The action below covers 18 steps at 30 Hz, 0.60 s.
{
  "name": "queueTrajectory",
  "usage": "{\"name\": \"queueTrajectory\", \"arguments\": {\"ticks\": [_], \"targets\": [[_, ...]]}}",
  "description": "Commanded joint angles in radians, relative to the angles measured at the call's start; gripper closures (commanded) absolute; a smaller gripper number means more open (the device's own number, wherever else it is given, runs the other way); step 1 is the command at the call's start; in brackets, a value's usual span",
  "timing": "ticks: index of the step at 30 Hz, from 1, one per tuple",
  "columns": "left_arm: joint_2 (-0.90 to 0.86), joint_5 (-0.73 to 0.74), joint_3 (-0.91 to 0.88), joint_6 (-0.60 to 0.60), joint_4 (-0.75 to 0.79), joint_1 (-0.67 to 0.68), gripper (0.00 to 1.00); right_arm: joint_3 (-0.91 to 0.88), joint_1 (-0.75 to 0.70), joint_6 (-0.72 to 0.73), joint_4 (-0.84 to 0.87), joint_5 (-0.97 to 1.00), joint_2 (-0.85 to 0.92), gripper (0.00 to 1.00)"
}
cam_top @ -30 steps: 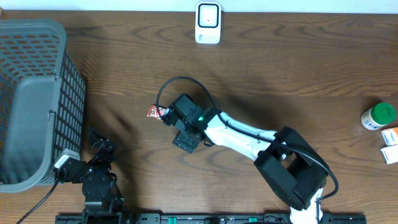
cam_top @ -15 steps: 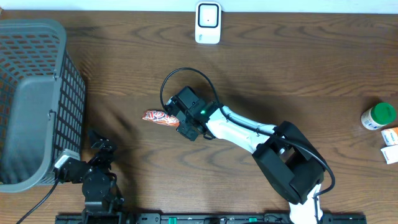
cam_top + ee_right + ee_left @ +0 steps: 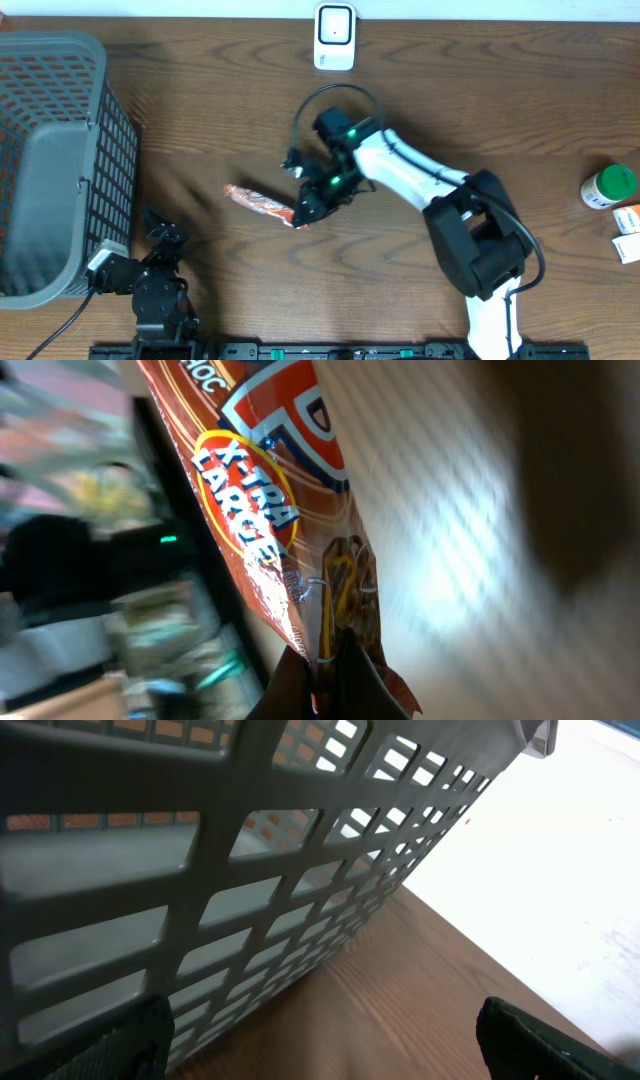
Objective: Scan the item barcode
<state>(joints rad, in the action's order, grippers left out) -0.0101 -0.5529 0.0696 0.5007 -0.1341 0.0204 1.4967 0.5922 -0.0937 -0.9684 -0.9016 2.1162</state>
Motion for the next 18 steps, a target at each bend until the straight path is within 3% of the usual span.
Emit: {"name": "queueTrajectory", "arguments": {"ticks": [1,8,9,10,12,13,14,15,18], "targets": [[0.006,-0.016,-0.018,-0.002,-0.022,-0.003,0.03,0.008,-0.056,0.046,-0.064,-0.098,0.000,0.99],[0.006,-0.016,-0.018,-0.002,-0.022,-0.003,0.03,0.005,-0.115,0.117,-0.129,0.056,0.000,0.98],[0.006,-0.016,-0.018,-0.002,-0.022,-0.003,0.03,0.005,-0.118,0.125,-0.133,0.068,0.000,0.93],[0.006,-0.016,-0.018,-0.002,-0.022,-0.003,0.03,0.005,-0.120,0.143,-0.140,0.091,0.000,0.82],[0.006,-0.016,-0.018,-0.002,-0.022,-0.003,0.03,0.005,-0.121,0.183,-0.148,0.145,0.000,0.44],[0.006,-0.016,-0.018,-0.002,-0.022,-0.003,0.03,0.005,-0.121,0.206,-0.151,0.175,0.000,0.14],[0.006,-0.016,-0.018,-0.002,-0.022,-0.003,0.03,0.005,-0.121,0.225,-0.151,0.200,0.000,0.04],[0.006,-0.016,-0.018,-0.002,-0.022,-0.003,0.03,0.005,-0.121,0.244,-0.151,0.224,0.000,0.01],[0.006,-0.016,-0.018,-0.002,-0.022,-0.003,0.03,0.005,-0.130,0.275,-0.150,0.282,0.000,0.01]]}}
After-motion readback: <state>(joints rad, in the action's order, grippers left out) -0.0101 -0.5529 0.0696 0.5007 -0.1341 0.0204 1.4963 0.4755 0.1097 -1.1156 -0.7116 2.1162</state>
